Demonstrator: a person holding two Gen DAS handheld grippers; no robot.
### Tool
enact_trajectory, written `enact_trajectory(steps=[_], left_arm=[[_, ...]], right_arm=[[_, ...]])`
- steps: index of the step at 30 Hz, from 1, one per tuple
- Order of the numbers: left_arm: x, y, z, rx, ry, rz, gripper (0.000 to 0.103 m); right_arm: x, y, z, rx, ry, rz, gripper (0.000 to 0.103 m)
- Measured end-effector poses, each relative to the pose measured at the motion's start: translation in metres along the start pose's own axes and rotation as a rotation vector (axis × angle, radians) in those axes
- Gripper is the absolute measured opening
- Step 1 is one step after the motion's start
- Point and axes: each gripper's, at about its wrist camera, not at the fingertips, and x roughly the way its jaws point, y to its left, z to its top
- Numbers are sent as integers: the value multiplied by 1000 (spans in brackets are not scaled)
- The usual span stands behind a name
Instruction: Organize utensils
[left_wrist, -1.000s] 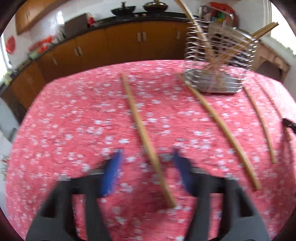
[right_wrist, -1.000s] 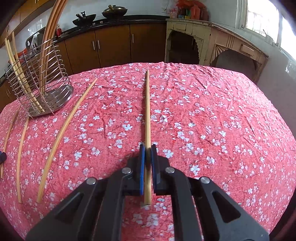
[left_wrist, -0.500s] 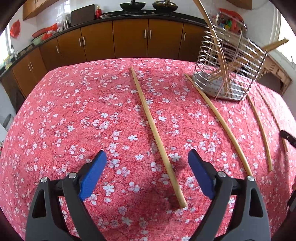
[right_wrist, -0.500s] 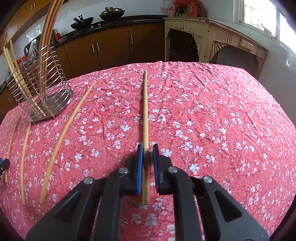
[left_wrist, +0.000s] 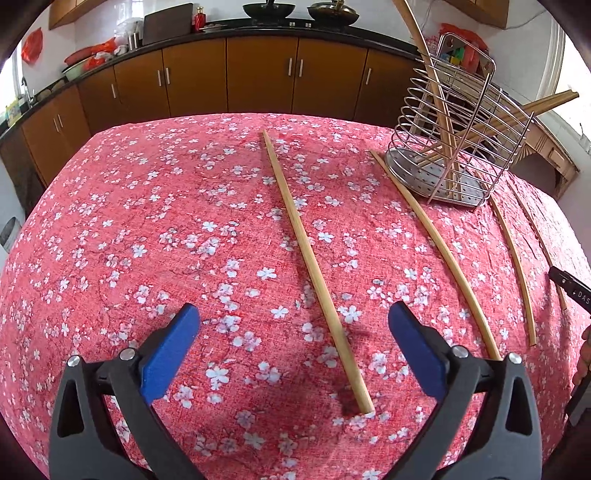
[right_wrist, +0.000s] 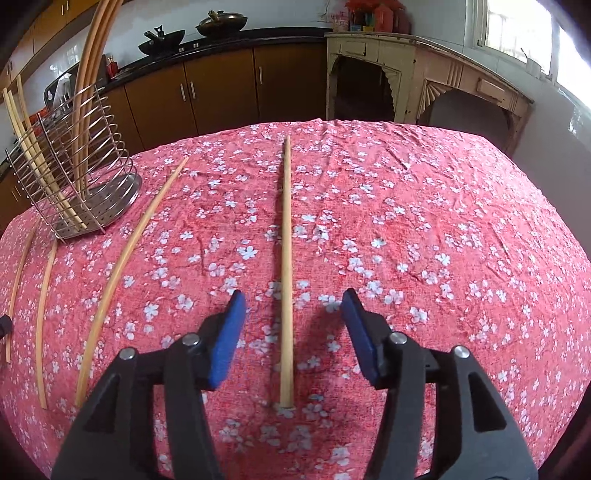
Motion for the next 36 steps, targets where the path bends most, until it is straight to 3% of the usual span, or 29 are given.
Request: enact_trajectory(steps=[11,14,20,23,27,29,33,36], left_arm=[[0,0,0,0,-1,2,101],[-5,1,-6,-26,-10,2,100],[-20,-15,-26,-23,-34,-48,67],[-20,-32,-30,20,-34,-50,53],[-14,-42,-28,73,-27,-27,25],[-11,-33,-23,68,-23,-16,20],[-6,-12,-13,60,-19,26,20],[-5,-6,-12,67,-16,12,20]], right_arm=[[1,-1,0,1,1,10,56],[-7,3,-9,-23,-3,13,45],[-26,3,-30,-35,-7,60,18],[-28,1,-33,-24,-7,64,12],[-29,-6,-33,8,-7,83,8],[-30,-10,-34,24,-9,78,8],[-31,-14,-33,37,-9,76,8],[-30,-14,-34,37,-10,79,8]])
